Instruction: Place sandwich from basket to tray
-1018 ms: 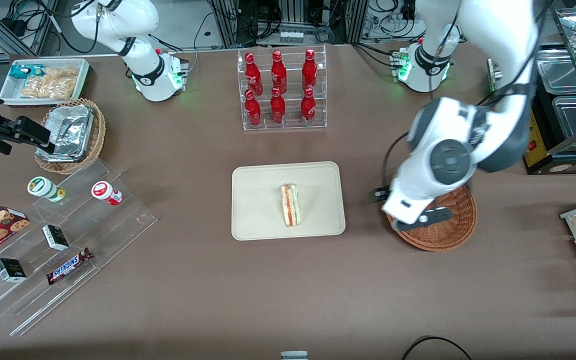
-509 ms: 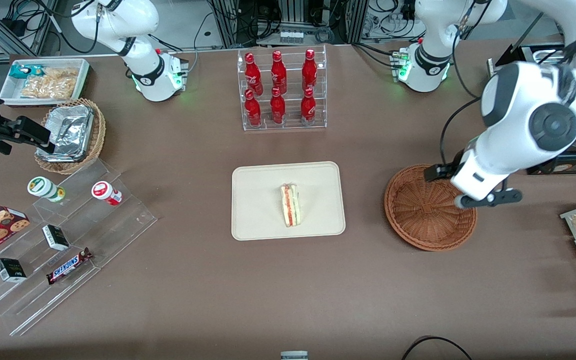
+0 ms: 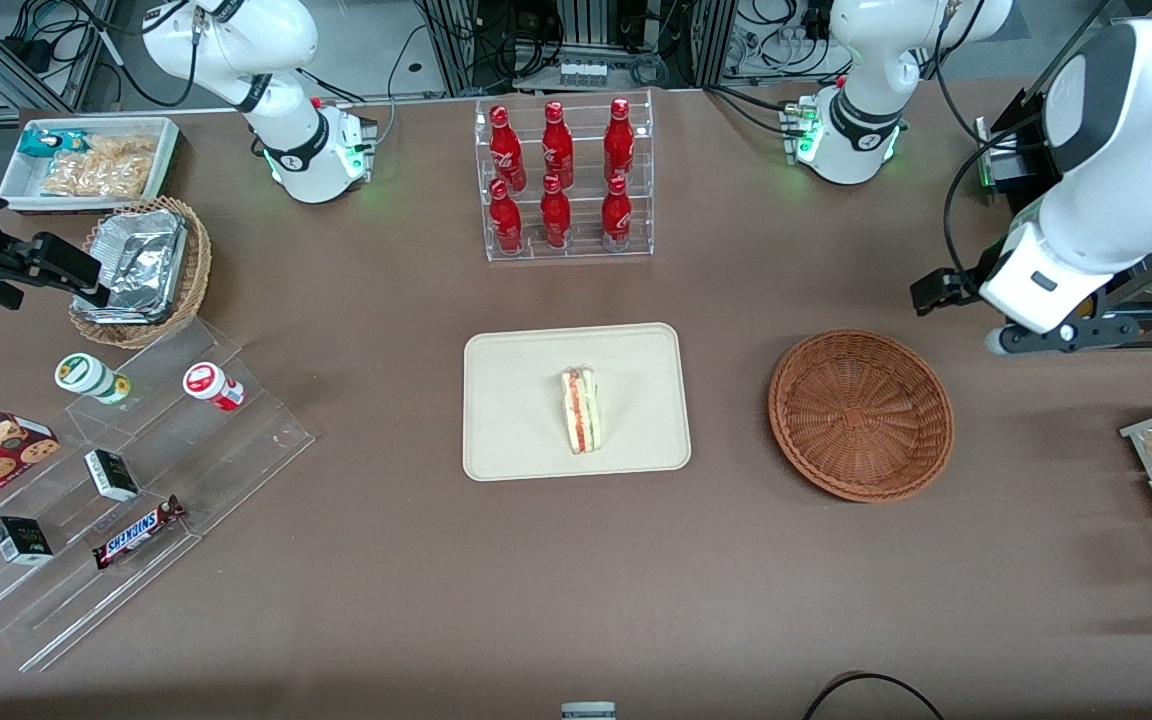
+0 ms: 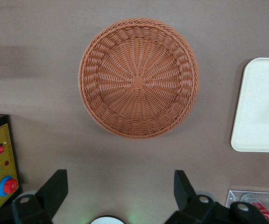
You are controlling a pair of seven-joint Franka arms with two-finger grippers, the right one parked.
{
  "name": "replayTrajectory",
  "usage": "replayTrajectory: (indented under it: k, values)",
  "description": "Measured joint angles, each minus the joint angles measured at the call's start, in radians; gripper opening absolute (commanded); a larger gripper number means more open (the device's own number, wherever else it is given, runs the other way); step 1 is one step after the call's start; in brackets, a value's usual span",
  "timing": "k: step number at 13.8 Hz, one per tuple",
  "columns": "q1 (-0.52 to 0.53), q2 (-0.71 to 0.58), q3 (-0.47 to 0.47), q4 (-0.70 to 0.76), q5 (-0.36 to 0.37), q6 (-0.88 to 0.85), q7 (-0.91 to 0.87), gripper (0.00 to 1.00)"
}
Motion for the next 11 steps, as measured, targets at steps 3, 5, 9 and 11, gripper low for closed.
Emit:
replayTrajectory:
  k: [3, 5, 9, 11]
  values:
    - [0.006, -0.018, 0.028, 0.021, 0.004, -0.018, 0.076, 1.00]
    - [0.012, -0.019, 0.058, 0.041, 0.004, -0.018, 0.111, 1.00]
    - [0.013, -0.002, 0.083, 0.085, 0.003, -0.014, 0.123, 1.00]
    - [0.001, 0.019, 0.103, 0.114, 0.003, -0.013, 0.125, 1.00]
